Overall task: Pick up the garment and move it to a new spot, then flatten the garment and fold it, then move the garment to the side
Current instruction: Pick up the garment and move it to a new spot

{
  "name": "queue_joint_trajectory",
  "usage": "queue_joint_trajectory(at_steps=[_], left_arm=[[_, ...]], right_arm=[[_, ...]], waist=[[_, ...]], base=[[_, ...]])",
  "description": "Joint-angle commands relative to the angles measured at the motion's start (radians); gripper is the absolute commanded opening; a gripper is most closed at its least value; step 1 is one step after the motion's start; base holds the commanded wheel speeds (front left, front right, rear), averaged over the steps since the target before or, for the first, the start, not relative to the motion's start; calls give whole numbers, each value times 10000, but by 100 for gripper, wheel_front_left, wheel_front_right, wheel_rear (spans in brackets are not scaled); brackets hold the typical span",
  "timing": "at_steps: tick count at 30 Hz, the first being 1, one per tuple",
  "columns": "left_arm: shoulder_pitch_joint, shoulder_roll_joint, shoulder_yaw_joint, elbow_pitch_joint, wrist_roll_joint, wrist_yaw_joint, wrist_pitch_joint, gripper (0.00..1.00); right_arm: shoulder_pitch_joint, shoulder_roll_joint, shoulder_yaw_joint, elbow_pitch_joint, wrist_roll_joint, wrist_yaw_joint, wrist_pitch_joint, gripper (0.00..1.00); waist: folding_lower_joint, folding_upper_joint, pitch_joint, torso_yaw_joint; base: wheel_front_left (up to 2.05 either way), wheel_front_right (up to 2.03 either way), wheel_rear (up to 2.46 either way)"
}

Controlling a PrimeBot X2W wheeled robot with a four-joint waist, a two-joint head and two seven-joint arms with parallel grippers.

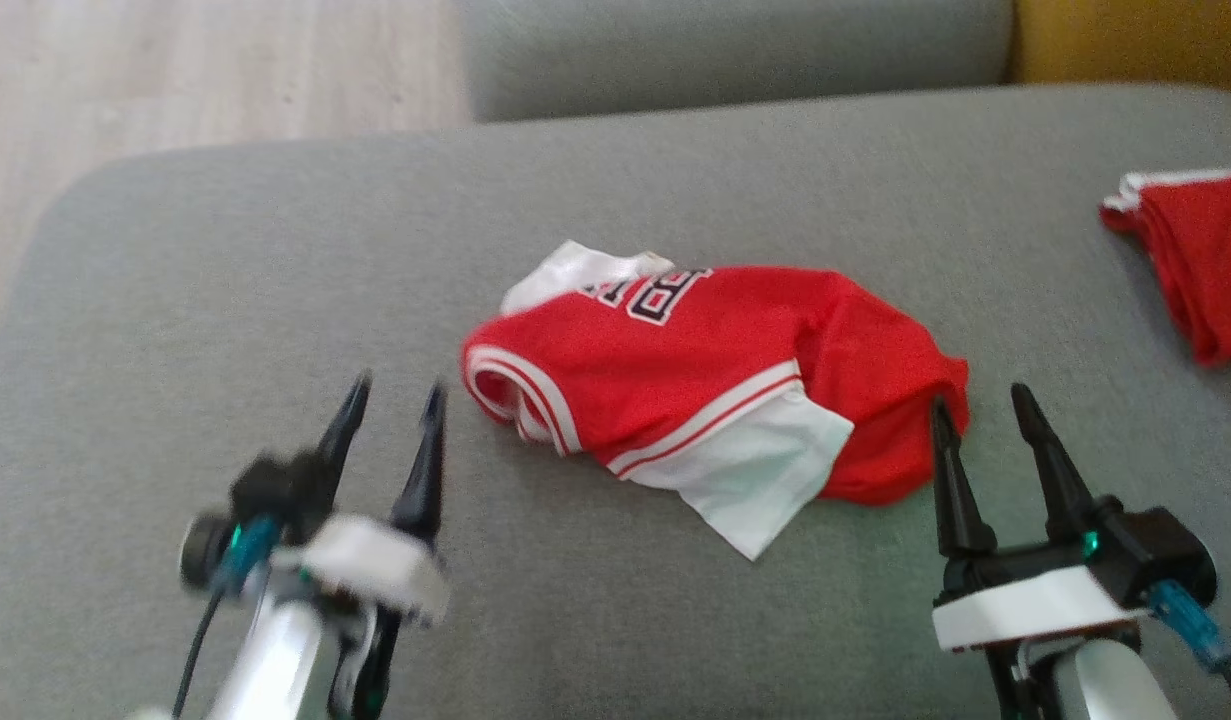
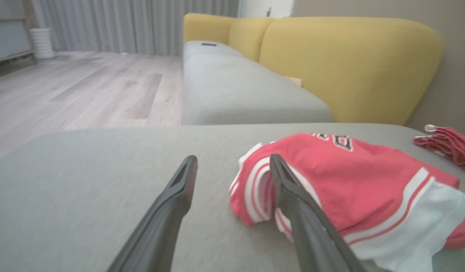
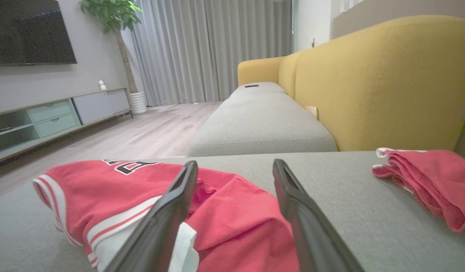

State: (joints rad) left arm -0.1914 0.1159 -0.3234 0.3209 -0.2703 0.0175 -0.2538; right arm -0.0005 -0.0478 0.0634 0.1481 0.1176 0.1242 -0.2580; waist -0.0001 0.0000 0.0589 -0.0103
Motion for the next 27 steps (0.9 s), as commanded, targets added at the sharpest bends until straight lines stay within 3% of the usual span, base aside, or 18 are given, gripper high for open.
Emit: queue_joint_trajectory(at_steps=[1,7,14,19,27], left_arm=[[89,144,574,-406,-76,-64,-79,100],[1840,128,1529,-1532,244,-9,-79,100],[3201,-327,2333,-3321,948,-244,-79,100],[3836,-525,2467,-4190,1592,-338,-79,100],[4481,-602,2297,-4233,2194,-204,-79,100]], right_arm=[[-140,-26,232,-285,85,65,-38,100],[249,-25,-2,-342,184,65,-38,100],[812,-25,-297,-389,314,65,-38,100],[1225,-25,-259,-273,249,65,-38,100],[1584,-24,-220,-109,186,65,-38,100]], waist=[[1,0,-559,567],[1,0,-933,933],[1,0,-1294,1037],[1,0,-1537,968],[1,0,-1776,867]], base=[[0,0,0],[0,0,0],[0,0,0],[0,0,0],[0,0,0]])
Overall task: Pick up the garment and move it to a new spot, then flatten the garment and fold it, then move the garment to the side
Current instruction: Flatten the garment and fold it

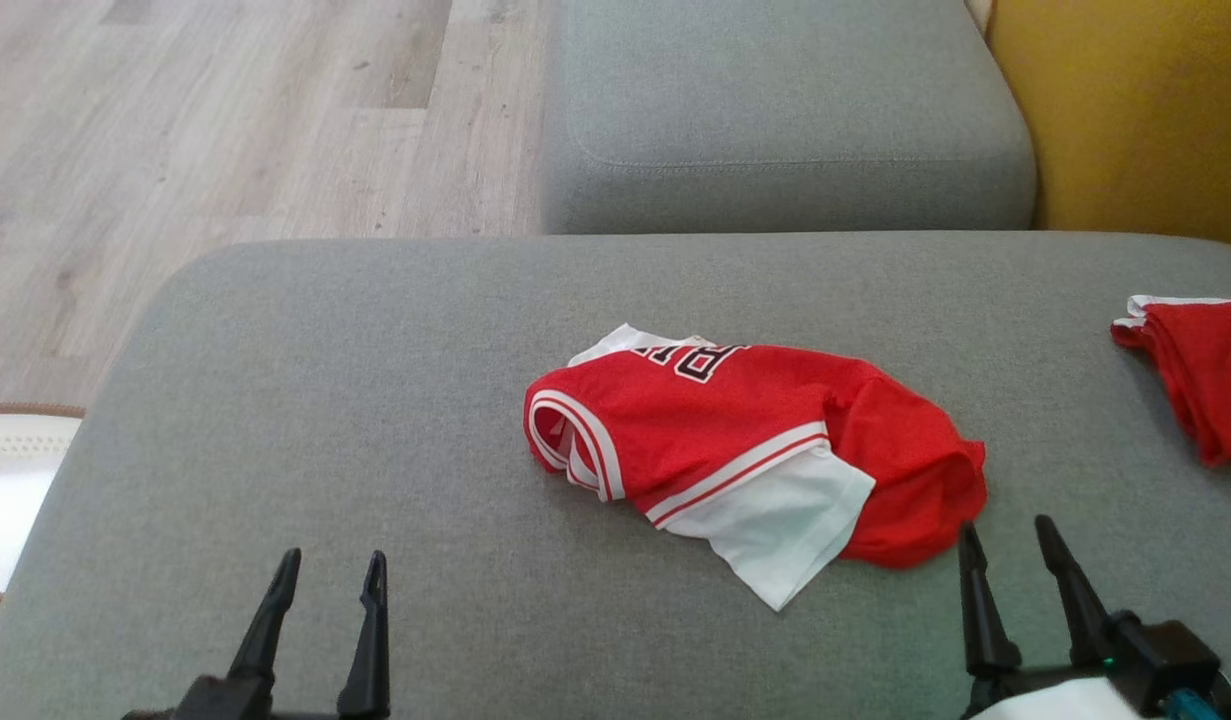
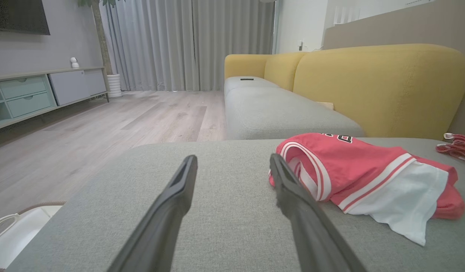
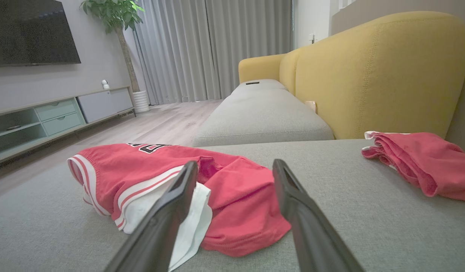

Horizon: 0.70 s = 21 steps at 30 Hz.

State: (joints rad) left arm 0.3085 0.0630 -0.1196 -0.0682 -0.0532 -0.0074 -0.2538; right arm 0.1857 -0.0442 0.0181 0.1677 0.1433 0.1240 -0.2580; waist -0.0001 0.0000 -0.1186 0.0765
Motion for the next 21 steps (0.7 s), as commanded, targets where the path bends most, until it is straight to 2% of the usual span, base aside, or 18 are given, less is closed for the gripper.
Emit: queue_joint_trajectory(at_steps=[1,21], left_arm=[[-493,-80,242,-329,22,53,-79,100],[-491,-121,-87,49,174,104,-80,100]], right_arm=[[-251,-61,247,-294,-88,67,-38,100],[-161,-61,363,-179,102,67,-38,100]], waist=[[1,0,-17,-2],[1,0,-86,32]], base=[[0,0,0],[0,0,0]])
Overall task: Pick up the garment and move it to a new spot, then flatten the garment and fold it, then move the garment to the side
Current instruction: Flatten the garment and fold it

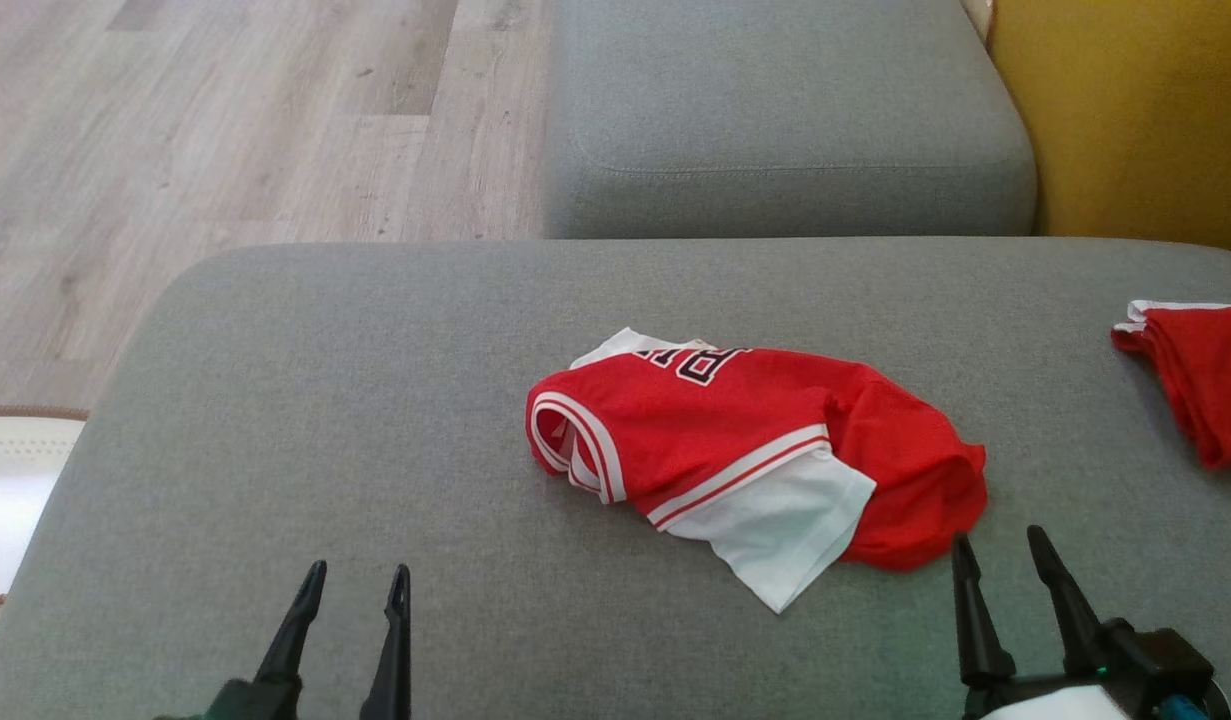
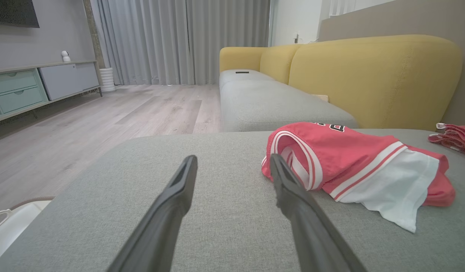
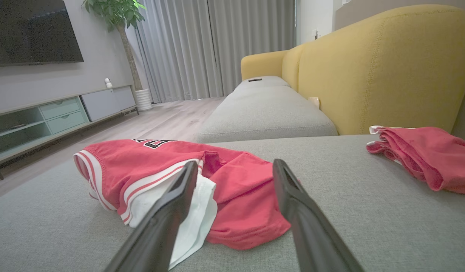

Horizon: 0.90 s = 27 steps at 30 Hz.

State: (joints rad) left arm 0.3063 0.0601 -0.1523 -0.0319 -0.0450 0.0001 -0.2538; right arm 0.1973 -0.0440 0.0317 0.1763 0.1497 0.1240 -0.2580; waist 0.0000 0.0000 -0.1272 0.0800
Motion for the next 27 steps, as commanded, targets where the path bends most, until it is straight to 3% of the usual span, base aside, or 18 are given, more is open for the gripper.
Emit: queue_joint_trajectory(at_steps=[1,27], left_arm=[[-471,-93,221,-308,123,33,-80,100],[-601,-97,21,-51,189,126,-80,100]], right_arm=[[-282,-62,228,-259,38,67,-38,100],[-389,-62,195,-245,79,67,-38,100]], waist=[[0,0,-1,-12],[0,0,148,9]], base=[[0,0,0],[0,0,0]])
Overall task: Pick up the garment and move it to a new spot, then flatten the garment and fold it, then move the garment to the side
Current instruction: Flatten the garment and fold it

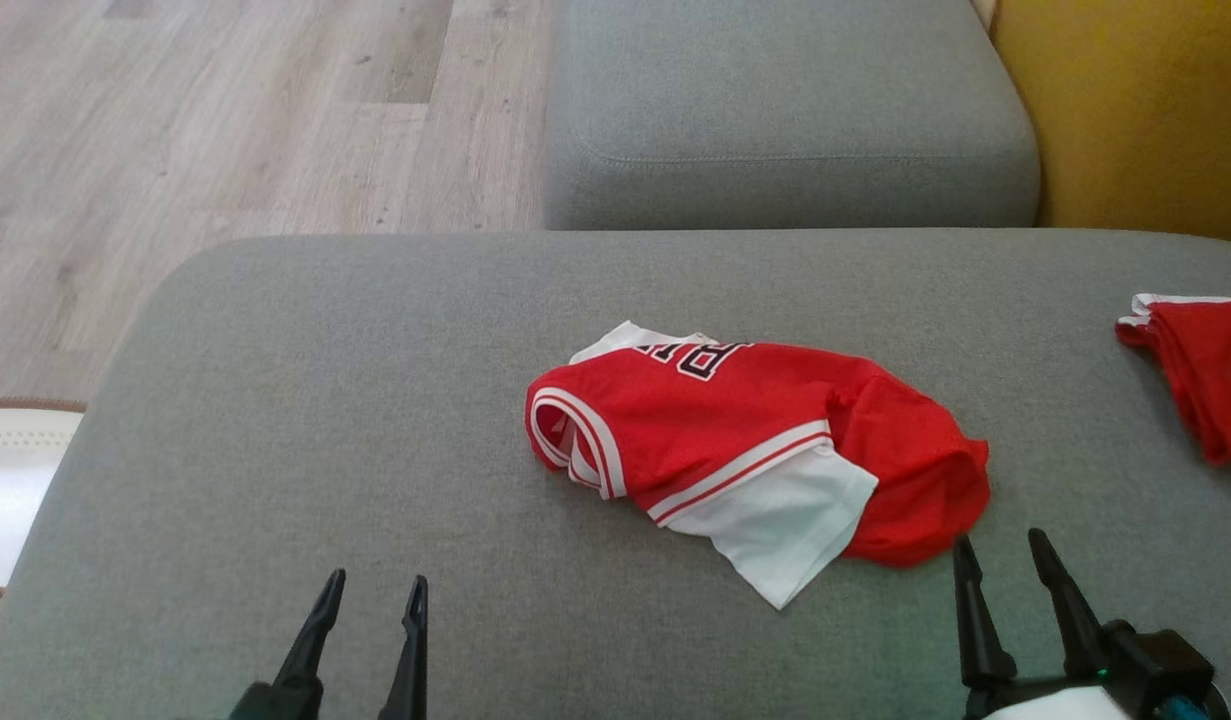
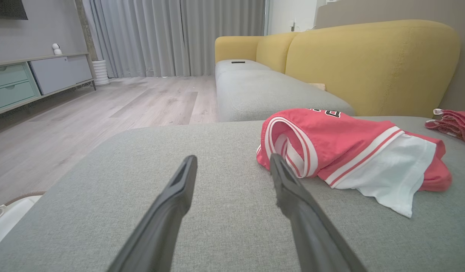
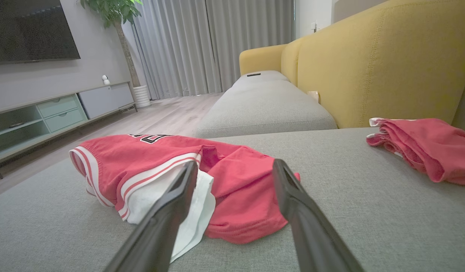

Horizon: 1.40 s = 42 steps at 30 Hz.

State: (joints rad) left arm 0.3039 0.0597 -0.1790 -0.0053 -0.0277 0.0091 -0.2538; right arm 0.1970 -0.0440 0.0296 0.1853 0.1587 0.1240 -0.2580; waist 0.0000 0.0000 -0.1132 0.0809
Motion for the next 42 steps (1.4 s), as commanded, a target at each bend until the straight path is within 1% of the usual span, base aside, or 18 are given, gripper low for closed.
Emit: queue_joint_trajectory(at_steps=[1,5,9,13,15,17,20,22,25,29,33,36,38,40,41,42], left_arm=[[-582,-93,279,-310,18,43,-80,100],[-565,-94,227,-252,39,100,-80,100],[-652,-94,20,-77,-75,38,-80,100],[-1007,-94,-448,515,-363,-264,-80,100],[-1350,-94,-686,747,-824,-407,-80,100],[-1734,-94,-1055,1211,-1220,-655,-80,100],[-2463,-94,-1861,2513,-1627,-994,-80,100],[-3144,-94,-2353,3358,-1872,-1105,-80,100],[-4225,-95,-2990,4177,-2450,-1210,-80,100],[-5466,-95,-3612,5184,-3447,-1273,-80,100],[-6464,-95,-4203,6251,-4199,-1287,-80,100],[-6837,-95,-4449,6590,-4490,-1283,-80,100],[-7129,-95,-4583,6788,-4658,-1190,-80,100],[-7316,-95,-4559,6849,-4711,-1002,-80,100],[-7380,-95,-4548,6849,-4712,-950,-80,98],[-7417,-95,-4523,6830,-4722,-926,-80,69]], right_arm=[[-398,-62,215,-342,-19,67,-38,100],[-476,-62,273,-344,-108,67,-38,100],[-590,-62,297,-420,-173,67,-38,100],[-730,-62,371,-544,-257,67,-38,100],[-826,-62,448,-616,-303,67,-38,100],[-932,-62,518,-694,-356,67,-38,100],[-1175,-62,701,-691,-488,67,-38,100],[-1452,-62,828,-684,-551,67,-38,100],[-1866,-62,964,-729,-605,67,-38,100],[-2309,-105,1149,-789,-657,67,-38,100],[-2596,-136,1201,-815,-676,67,-38,100],[-2663,-140,1191,-819,-673,67,-38,100],[-2700,-139,1178,-818,-678,67,-38,100],[-2721,-136,1168,-818,-675,67,-38,100],[-2726,-135,1161,-820,-672,67,-38,100],[-2728,-133,1160,-819,-674,67,-38,100]], waist=[[0,0,28,-2],[0,0,161,-71],[0,0,366,-128],[0,0,699,-245],[0,0,904,-323],[0,0,1124,-405],[0,0,1515,-619],[0,0,1866,-795],[0,0,2398,-1027],[0,0,2989,-1334],[0,0,3362,-1615],[0,0,3452,-1722],[0,0,3500,-1823],[0,0,3525,-1903],[0,0,3527,-1931],[0,0,3520,-1955]], base=[[0,0,0],[0,0,0],[0,0,0],[0,0,0],[0,0,0],[0,0,0],[0,0,0],[0,0,0],[0,0,0],[0,0,0],[0,0,0],[0,0,0],[0,0,0],[0,0,0],[0,0,0],[0,0,0]])
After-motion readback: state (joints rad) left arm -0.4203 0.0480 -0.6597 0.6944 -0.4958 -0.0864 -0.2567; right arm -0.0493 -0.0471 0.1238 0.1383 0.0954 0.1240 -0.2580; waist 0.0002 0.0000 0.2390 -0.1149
